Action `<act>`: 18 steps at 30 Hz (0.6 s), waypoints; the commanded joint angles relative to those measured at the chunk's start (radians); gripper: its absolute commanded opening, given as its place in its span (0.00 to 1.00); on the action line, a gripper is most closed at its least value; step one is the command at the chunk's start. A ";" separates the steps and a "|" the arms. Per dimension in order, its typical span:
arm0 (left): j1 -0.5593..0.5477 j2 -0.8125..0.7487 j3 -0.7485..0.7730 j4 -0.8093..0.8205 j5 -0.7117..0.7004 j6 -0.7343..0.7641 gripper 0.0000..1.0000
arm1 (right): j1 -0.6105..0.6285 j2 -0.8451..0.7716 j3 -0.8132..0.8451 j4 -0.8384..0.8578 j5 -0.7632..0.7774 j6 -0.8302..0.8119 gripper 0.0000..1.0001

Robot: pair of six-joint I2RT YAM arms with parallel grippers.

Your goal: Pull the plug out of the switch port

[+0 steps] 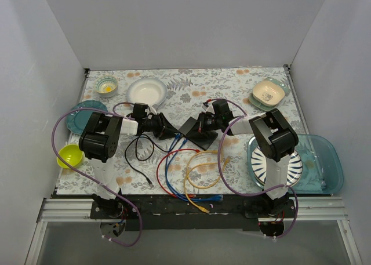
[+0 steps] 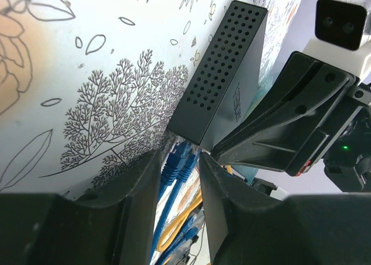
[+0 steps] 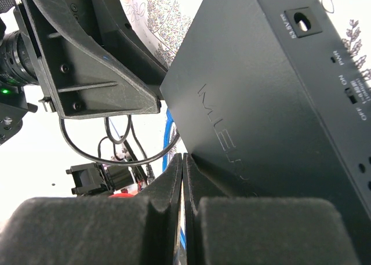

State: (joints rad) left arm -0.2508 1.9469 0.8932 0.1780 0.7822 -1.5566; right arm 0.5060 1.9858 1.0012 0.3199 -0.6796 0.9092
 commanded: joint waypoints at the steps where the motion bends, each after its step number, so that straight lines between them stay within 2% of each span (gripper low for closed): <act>1: 0.002 0.021 0.012 -0.080 -0.026 0.066 0.33 | 0.003 0.038 0.008 -0.097 0.092 -0.050 0.04; 15: -0.002 0.107 0.090 -0.130 -0.086 0.056 0.33 | 0.003 0.038 0.014 -0.127 0.106 -0.067 0.04; 18: -0.001 0.122 0.107 -0.147 -0.093 0.073 0.30 | 0.003 0.039 0.017 -0.131 0.107 -0.069 0.04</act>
State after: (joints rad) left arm -0.2512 2.0148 0.9867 0.1089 0.8276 -1.5372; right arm 0.5064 1.9873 1.0187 0.2874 -0.6750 0.8948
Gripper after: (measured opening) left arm 0.317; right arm 0.043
